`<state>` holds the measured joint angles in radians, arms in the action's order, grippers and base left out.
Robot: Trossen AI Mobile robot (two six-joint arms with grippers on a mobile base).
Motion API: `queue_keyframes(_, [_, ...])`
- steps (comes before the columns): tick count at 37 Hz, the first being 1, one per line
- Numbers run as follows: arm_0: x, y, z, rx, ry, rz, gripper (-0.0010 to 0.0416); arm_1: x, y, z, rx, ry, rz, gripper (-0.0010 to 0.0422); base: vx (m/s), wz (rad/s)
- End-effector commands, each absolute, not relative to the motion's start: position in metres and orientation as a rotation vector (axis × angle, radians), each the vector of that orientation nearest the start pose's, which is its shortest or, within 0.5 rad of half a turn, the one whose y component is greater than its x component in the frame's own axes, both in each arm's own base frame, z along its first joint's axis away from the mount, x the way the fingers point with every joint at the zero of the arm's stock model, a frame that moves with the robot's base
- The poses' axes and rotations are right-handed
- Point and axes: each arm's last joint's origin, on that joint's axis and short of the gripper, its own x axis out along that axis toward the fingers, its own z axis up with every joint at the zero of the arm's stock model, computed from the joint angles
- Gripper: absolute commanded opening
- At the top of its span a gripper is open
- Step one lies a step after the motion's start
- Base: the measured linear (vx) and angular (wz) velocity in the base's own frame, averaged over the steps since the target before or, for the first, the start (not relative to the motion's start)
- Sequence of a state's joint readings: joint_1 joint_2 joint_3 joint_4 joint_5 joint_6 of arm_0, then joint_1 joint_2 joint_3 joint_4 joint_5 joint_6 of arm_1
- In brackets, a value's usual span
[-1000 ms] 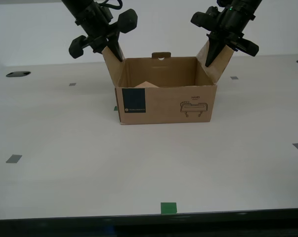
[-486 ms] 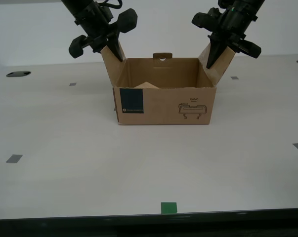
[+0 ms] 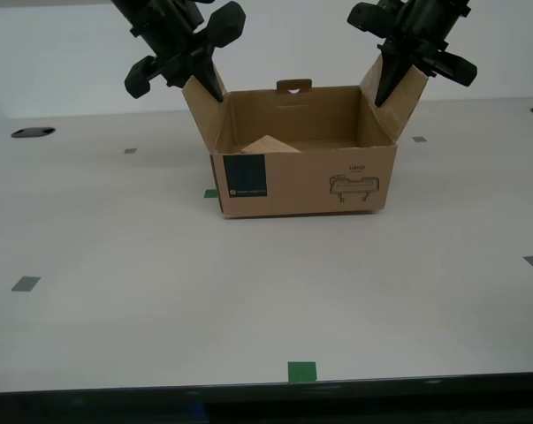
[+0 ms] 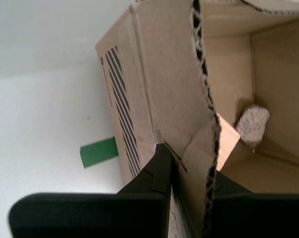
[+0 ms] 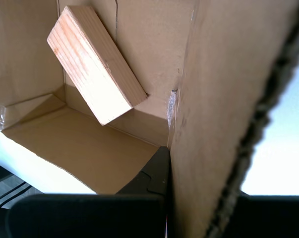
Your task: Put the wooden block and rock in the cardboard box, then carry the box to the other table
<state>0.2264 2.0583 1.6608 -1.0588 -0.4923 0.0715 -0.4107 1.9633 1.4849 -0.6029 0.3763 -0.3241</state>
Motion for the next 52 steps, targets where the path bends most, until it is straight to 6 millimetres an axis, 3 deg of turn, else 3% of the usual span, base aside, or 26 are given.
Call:
queue_keyframes(1, [0.388,0.105,0.208,0.267,1.495,0.543,-0.0001,0.369,-0.175,0.207,-0.259,1.232,-0.584,-0.0001,0.0,0.0])
queue_keyframes(19, [0.381,0.104,0.233,0.277,1.436,0.541,-0.0001,0.359,-0.171,0.23,-0.225,1.185,-0.618,-0.0001,0.0,0.0])
queue_keyframes(34, [0.375,0.103,0.246,0.299,1.424,0.525,-0.0001,0.359,-0.171,0.231,-0.331,1.225,-0.54,-0.0001,0.0,0.0])
queue_keyframes(52, [0.369,0.102,0.254,0.308,1.427,0.517,-0.0001,0.359,-0.171,0.23,-0.34,1.222,-0.472,-0.0001,0.0,0.0])
